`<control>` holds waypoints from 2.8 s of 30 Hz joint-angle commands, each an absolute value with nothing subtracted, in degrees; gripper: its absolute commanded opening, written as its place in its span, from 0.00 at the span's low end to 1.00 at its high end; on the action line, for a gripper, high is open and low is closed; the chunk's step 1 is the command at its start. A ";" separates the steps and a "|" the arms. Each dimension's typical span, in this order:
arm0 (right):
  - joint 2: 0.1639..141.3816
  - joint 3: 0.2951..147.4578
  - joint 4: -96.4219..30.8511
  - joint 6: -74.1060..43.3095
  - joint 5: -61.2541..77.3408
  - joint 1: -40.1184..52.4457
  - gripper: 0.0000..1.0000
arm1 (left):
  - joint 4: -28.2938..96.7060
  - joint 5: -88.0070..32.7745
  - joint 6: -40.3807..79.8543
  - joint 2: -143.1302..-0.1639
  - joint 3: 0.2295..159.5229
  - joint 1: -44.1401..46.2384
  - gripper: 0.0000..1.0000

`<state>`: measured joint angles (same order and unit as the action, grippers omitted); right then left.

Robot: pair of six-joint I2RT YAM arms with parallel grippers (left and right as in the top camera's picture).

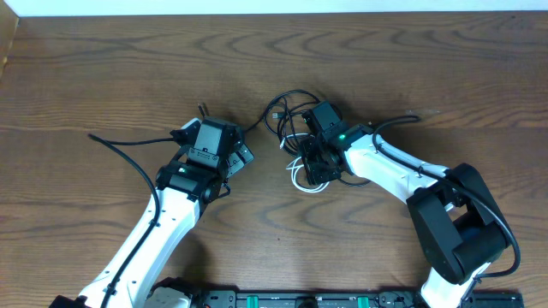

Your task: Untangle cables

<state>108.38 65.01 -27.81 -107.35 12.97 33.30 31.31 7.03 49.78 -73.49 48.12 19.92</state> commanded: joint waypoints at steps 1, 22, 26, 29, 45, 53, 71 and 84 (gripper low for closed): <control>108.42 64.86 -28.05 -103.88 11.94 33.19 0.44 | 31.46 8.21 50.50 -73.30 47.97 19.73 0.99; 88.38 64.88 -30.35 -57.89 9.13 31.92 0.01 | 31.46 8.21 50.50 -73.30 47.97 19.73 0.99; 78.81 64.88 -30.22 -48.88 6.68 31.92 0.01 | 31.46 8.21 50.50 -73.30 47.97 19.73 0.99; 73.87 64.88 -30.68 -40.84 5.85 31.92 0.01 | 31.46 8.21 50.50 -73.30 47.97 19.73 0.99; 85.01 62.15 -47.03 -30.76 4.67 33.26 0.01 | 31.46 8.21 50.50 -73.30 47.97 19.73 0.99; 78.78 81.25 -52.23 -18.48 4.45 32.77 0.01 | 31.46 8.21 50.50 -73.30 47.97 19.73 0.99; 87.77 76.31 -60.10 -19.62 -0.51 35.51 0.01 | 31.46 8.21 50.50 -73.30 47.97 19.73 0.99; 87.64 99.98 -50.11 -2.44 13.45 36.73 0.01 | 31.46 8.21 50.50 -73.30 47.97 19.73 0.99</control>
